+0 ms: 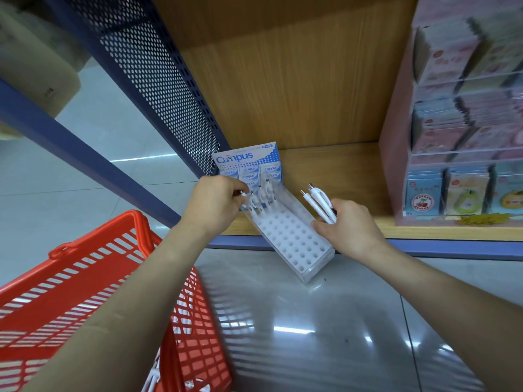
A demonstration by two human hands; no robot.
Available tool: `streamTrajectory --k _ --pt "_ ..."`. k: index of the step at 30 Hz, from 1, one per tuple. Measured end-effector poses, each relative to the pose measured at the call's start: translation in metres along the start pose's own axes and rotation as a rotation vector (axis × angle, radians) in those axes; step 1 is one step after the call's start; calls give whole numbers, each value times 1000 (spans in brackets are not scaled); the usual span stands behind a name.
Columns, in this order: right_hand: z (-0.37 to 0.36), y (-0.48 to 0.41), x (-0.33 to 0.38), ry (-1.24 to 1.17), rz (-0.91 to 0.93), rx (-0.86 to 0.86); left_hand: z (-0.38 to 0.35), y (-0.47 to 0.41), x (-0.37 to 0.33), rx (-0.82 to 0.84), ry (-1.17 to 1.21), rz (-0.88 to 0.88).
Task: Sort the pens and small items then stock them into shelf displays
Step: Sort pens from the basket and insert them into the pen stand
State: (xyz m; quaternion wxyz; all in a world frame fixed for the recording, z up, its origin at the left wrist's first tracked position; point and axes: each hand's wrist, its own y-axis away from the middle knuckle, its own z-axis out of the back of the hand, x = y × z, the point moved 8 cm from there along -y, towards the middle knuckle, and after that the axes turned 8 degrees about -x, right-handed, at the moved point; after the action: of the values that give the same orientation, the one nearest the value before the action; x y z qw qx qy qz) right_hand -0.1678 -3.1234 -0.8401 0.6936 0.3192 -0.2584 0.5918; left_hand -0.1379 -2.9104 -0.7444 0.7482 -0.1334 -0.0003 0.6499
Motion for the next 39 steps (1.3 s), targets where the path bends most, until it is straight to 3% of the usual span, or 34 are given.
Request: streamTrajectory --k 9,14,27,33,36,38,39 --pt "-3 1 1 -100 -35 19 -26 4 3 75 -37 -89" --pt "-5 2 3 -64 10 16 -18 0 4 -34 -31 20" --pt "-3 2 4 -75 1 19 -17 -11 -6 -36 -138 85" --pt "4 1 13 -209 -11 3 -19 2 11 -20 -29 148" --pt "0 3 26 -366 5 87 -2 4 1 -121 36 127" --pt "-6 10 35 -558 -40 214 4 4 -13 -125 221 137" --pt "-10 14 40 -655 -64 291 0 5 -21 -49 406 174"
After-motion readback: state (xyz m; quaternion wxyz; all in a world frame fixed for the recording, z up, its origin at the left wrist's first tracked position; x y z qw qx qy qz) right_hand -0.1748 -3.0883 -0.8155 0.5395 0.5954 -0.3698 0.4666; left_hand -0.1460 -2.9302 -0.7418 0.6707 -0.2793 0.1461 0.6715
